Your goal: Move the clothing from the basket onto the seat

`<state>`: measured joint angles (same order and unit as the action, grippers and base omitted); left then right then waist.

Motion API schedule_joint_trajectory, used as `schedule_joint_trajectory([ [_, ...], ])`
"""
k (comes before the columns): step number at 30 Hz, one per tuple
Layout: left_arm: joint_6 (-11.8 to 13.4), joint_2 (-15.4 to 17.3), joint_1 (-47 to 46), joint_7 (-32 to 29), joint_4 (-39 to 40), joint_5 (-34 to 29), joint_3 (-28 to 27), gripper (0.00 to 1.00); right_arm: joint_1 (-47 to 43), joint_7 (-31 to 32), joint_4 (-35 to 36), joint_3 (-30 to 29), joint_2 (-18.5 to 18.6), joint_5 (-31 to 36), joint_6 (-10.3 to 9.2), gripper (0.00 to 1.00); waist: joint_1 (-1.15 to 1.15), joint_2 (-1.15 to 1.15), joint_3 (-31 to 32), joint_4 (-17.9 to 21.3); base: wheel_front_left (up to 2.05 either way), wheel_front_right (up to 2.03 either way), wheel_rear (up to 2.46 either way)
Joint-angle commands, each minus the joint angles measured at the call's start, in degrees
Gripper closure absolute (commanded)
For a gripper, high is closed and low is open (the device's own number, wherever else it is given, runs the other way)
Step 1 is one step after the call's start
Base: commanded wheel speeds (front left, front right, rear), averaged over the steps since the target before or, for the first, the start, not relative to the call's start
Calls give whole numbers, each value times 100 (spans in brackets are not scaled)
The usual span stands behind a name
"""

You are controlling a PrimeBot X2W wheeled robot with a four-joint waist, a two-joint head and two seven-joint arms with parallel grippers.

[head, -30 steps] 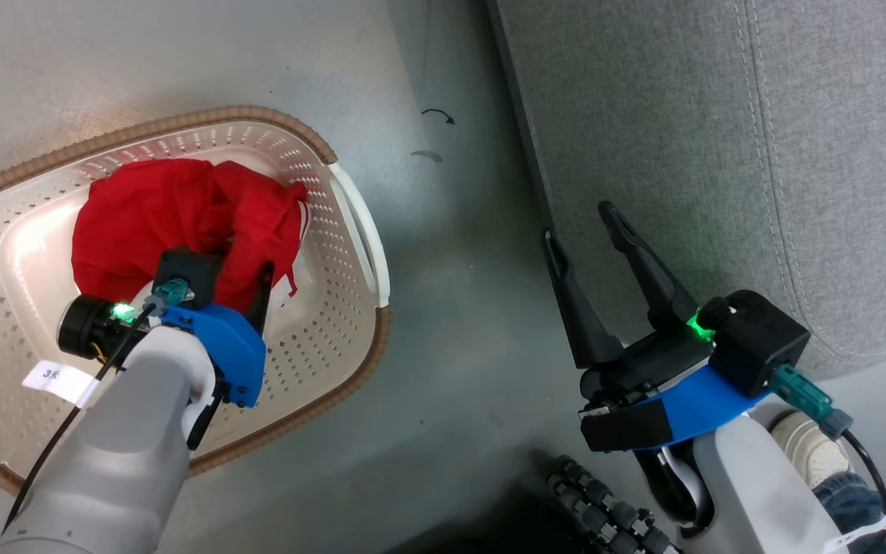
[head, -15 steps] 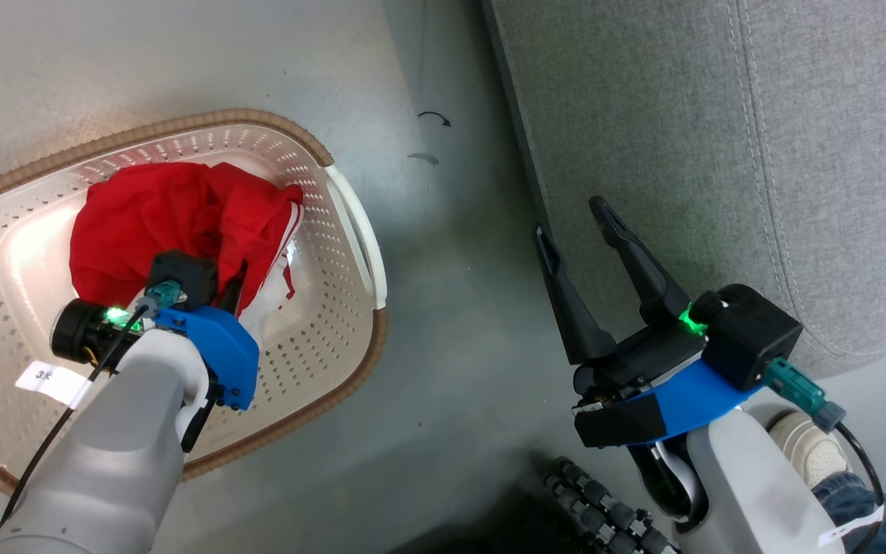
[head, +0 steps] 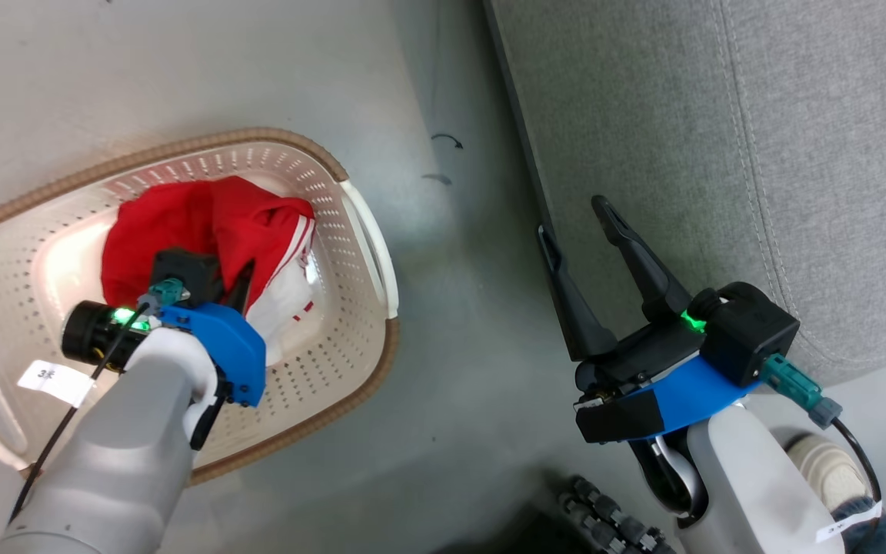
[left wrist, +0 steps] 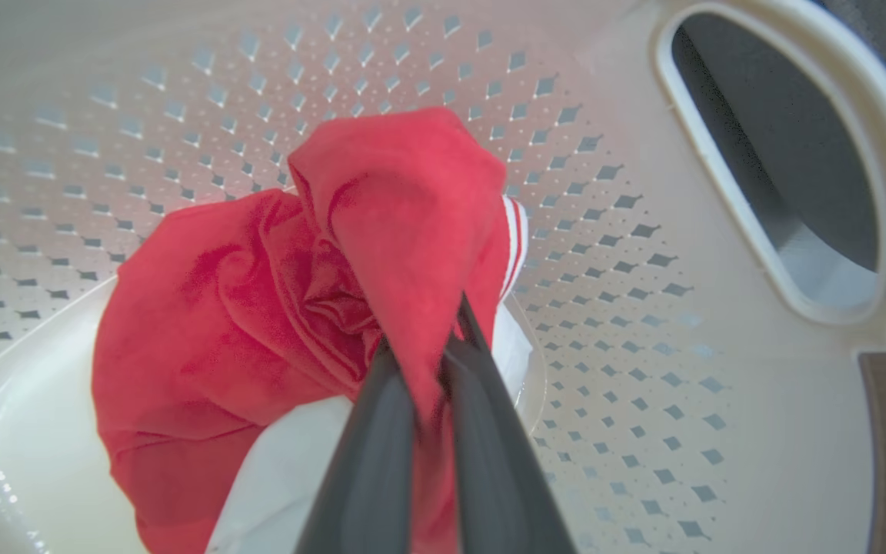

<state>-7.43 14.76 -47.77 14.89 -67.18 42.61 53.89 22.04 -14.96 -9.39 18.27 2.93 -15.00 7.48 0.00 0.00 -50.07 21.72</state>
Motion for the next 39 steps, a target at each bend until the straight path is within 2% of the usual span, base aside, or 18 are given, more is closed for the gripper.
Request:
schedule_joint_trajectory([
  [1,-7,-22,-14,31,43,64,14,100,73,-32,-13,-27,-7,61,2,0,0,0,149,-92,0,0,0],
  [11,-7,-192,348,36,662,333,91,100,-102,98,-167,-236,-5,337,3,0,0,0,1169,-658,0,0,0],
  [28,-7,-604,1166,38,2040,-486,-202,100,-812,665,-139,-501,-1,684,3,0,0,0,3102,-1372,0,0,0],
  [39,-7,-692,1112,38,2758,-910,-538,100,-1279,907,-11,-564,-2,650,3,0,0,0,3819,-1532,0,0,0],
])
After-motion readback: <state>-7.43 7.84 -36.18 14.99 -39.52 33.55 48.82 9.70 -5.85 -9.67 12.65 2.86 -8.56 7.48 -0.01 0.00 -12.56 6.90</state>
